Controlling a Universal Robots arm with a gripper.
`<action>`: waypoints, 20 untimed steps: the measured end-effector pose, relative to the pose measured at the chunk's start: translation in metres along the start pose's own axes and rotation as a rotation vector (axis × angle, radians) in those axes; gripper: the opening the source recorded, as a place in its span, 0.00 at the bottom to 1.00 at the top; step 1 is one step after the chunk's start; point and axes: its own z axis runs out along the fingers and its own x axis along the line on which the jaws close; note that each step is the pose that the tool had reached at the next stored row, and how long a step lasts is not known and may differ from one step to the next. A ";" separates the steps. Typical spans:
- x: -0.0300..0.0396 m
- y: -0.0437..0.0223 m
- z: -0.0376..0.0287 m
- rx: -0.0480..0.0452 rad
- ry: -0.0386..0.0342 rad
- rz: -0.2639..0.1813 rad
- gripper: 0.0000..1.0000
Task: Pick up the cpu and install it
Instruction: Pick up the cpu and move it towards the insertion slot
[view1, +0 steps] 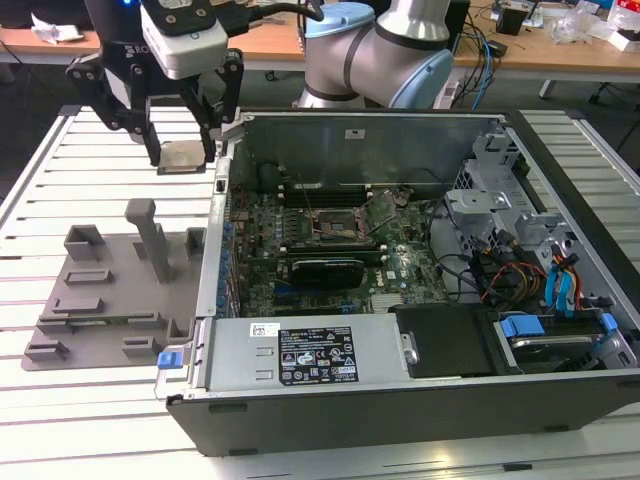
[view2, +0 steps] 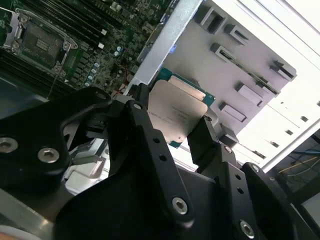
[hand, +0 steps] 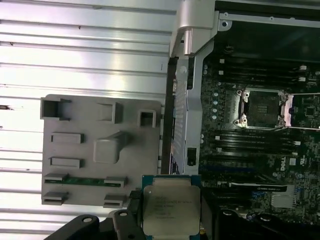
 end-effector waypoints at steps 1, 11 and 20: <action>-0.0009 0.0000 0.0002 0.0000 0.0000 0.000 0.55; -0.0218 -0.0005 0.0083 0.0005 0.0001 0.000 0.55; -0.0235 -0.0003 0.0136 0.0006 0.0001 0.000 0.55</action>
